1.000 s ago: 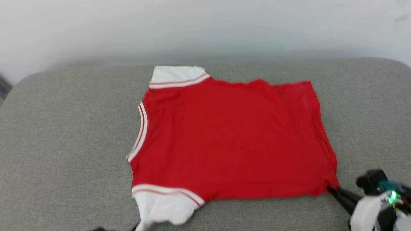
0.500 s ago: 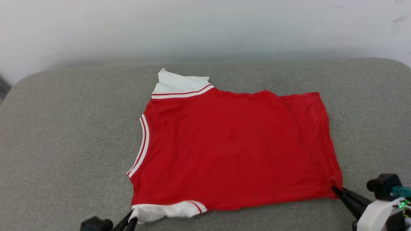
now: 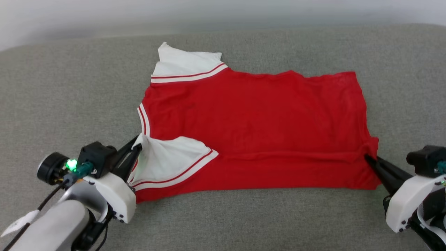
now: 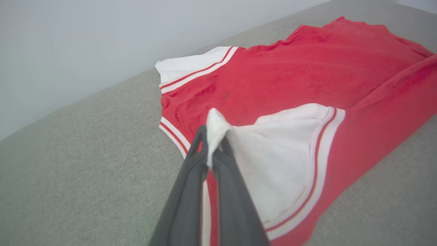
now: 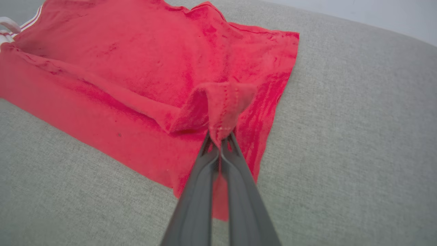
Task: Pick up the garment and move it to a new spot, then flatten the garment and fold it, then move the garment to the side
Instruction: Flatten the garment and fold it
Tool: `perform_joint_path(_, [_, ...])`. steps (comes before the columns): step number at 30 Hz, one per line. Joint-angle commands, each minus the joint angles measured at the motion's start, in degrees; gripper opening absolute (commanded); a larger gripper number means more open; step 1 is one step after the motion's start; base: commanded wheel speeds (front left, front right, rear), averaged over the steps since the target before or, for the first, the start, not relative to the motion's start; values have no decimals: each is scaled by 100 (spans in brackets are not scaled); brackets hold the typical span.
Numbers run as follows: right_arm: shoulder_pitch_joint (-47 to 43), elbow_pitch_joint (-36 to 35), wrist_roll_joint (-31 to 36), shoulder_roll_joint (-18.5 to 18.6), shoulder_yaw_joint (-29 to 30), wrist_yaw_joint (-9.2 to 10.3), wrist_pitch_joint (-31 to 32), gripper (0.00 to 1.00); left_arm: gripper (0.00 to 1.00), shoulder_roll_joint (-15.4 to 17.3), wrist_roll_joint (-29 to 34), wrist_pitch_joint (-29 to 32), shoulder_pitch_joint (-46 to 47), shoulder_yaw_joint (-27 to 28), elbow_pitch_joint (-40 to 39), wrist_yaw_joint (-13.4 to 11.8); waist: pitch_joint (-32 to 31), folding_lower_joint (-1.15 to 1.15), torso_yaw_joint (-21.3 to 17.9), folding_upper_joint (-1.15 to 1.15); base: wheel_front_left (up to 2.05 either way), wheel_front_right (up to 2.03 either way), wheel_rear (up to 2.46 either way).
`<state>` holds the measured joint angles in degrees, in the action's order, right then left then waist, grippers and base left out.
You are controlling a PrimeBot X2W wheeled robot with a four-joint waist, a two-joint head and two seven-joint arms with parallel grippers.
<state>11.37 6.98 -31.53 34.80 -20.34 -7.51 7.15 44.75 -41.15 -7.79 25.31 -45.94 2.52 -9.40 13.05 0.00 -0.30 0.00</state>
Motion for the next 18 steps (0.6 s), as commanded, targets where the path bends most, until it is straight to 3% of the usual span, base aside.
perform_joint_path(1, [175, -5, 59, -62, 61, 4, 43, 0, 0, -26, 71, 20, 216, 3, 169, 91, 274, 0, -70, 0, 0, 0, 0])
perform_joint_path(12, [965, 626, 208, -329, -172, 4, 476, 0, 0, -508, 103, 32, 1037, -147, 1664, 742, 886, 0, -92, 0, 0, 0, 0])
perform_joint_path(18, [1120, 1034, 176, -404, -497, 4, 558, 0, 0, -926, 19, 87, 1146, -371, 2495, 1129, 835, 0, -28, 0, 0, 0, 0])
